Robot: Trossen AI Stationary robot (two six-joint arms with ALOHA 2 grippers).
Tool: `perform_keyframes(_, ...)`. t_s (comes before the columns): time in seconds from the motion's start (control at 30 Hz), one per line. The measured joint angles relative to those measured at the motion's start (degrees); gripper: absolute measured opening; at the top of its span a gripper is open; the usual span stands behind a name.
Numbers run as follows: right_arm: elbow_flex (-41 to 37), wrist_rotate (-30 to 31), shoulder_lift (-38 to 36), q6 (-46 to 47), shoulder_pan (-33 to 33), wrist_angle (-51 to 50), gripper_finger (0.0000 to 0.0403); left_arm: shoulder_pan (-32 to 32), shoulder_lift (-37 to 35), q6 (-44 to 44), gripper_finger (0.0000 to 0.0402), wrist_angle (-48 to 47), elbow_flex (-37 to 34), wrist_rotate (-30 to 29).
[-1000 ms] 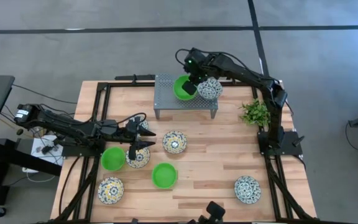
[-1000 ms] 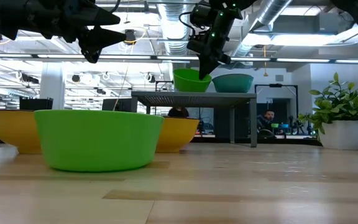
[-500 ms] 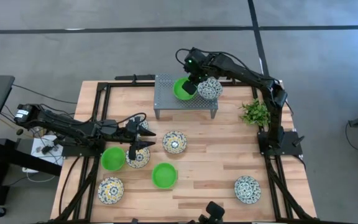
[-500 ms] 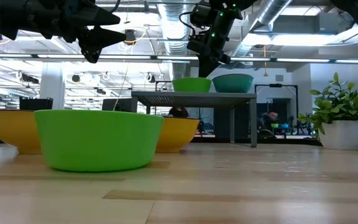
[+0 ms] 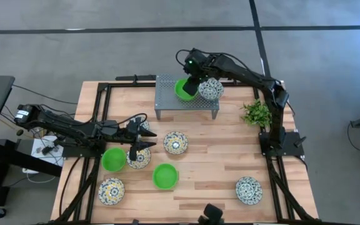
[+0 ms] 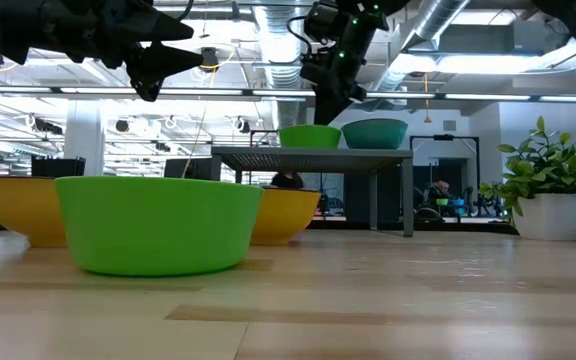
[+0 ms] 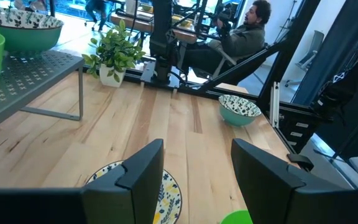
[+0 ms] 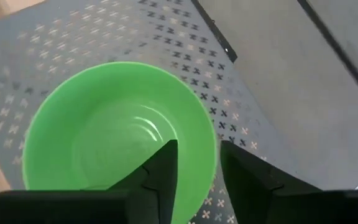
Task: Pick & Place Mini bowls
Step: Put the top right yellow patterned bowl on the shelf
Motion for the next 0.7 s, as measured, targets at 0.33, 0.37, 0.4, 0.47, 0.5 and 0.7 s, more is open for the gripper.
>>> perform_keyframes(0.33, 9.0, 0.0, -0.1, -7.2, 5.8, -6.8, 0.0138, -3.9, 0.0, 6.4, 0.0191, 1.1, 0.0, 1.1)
perform_keyframes(0.37, 11.3, 0.0, -0.1, -7.2, 6.7, -8.5, 0.0137, -4.1, 0.0, 6.4, 0.0191, 1.6, 0.0, 1.1)
perform_keyframes(0.4, 13.5, 0.0, -0.1, -7.2, 7.6, -10.1, 0.0135, -4.2, 0.0, 5.5, 0.0191, 2.4, 0.0, 1.2)
perform_keyframes(0.47, 17.9, 0.0, -0.2, -7.2, 9.3, -15.3, 0.0131, -4.2, 0.0, 2.8, 0.0191, 3.5, 0.3, 1.1)
perform_keyframes(0.5, 20.1, 0.0, -0.2, -7.2, 10.2, -18.8, 0.0128, -4.2, 0.0, 2.0, 0.0191, 3.4, 0.7, 1.1)
perform_keyframes(0.7, 21.8, -0.2, -3.3, -5.8, 15.1, -27.6, 0.0116, -4.1, 0.0, 2.3, 0.0191, -1.0, 5.2, 2.6)
